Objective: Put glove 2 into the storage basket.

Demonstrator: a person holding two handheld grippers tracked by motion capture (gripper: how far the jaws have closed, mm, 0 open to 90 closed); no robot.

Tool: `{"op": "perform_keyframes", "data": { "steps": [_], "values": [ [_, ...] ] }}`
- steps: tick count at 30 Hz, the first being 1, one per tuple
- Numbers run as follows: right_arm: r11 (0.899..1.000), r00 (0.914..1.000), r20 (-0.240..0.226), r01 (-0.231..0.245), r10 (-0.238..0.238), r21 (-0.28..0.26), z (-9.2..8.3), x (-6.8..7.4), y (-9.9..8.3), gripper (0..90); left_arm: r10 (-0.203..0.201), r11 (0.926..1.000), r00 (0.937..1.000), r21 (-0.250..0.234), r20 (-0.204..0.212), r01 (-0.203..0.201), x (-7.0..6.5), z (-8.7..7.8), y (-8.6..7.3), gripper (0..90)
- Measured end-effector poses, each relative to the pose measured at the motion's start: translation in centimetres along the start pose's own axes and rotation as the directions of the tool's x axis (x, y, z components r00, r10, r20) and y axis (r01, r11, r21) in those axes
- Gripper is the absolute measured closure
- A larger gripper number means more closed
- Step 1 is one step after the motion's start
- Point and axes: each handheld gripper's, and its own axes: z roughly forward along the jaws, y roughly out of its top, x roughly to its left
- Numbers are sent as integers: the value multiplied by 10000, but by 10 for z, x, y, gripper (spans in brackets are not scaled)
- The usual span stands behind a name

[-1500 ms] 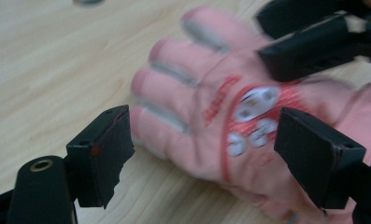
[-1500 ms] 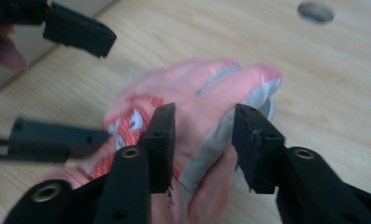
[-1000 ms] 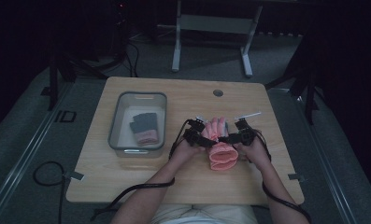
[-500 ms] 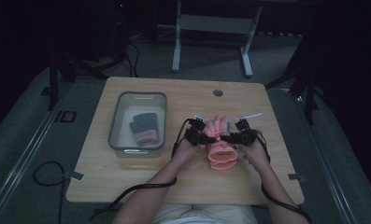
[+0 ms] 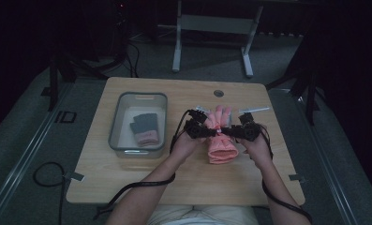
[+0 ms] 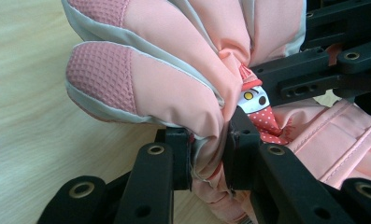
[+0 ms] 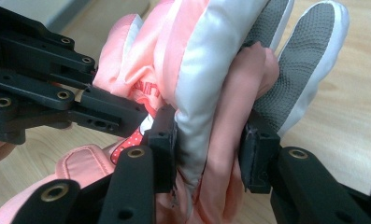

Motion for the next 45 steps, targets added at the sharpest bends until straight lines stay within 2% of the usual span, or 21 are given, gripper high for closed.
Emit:
{"op": "perform_keyframes", "data": {
  "steps": [8,14,19,22,25,29,35,38,40,44,45],
  "values": [
    [9990,9998,-81,181,-184,-406,-4,16,21,624,64,9995,9992,-293,-387,-75,3,-27,11,748],
    [9973,9987,-277,403,-420,-610,-2,31,37,624,193,9996,9973,-185,-707,-206,9,-51,18,748],
    [9965,9979,-425,460,-490,-702,2,41,47,624,163,9997,9959,-184,-888,-180,15,-66,21,749],
    [9952,9964,-589,561,-610,-804,6,51,59,624,153,9996,9945,-220,-1035,-176,19,-77,23,749],
    [9946,9957,-619,641,-693,-820,9,57,65,623,117,9994,9926,-323,-1210,-157,24,-88,24,749],
    [9920,9924,-764,895,-964,-895,15,71,80,623,-38,9987,9893,-500,-1459,-35,31,-107,24,749],
    [9894,9890,-930,1053,-1147,-1001,21,85,91,623,-75,9985,9856,-540,-1691,-17,39,-126,24,749],
    [9870,9855,-1023,1248,-1352,-1012,27,98,101,623,-149,9985,9835,-549,-1803,51,44,-136,22,749],
    [9868,9849,-1068,1257,-1364,-1018,28,100,102,623,-160,9984,9818,-563,-1892,54,47,-143,21,749],
    [9828,9783,-1219,1558,-1674,-993,39,117,113,623,-247,9985,9743,-536,-2238,130,55,-160,17,749],
    [9828,9783,-1219,1558,-1674,-993,39,117,113,623,-247,9985,9743,-536,-2238,130,55,-160,17,749]
  ]
}}
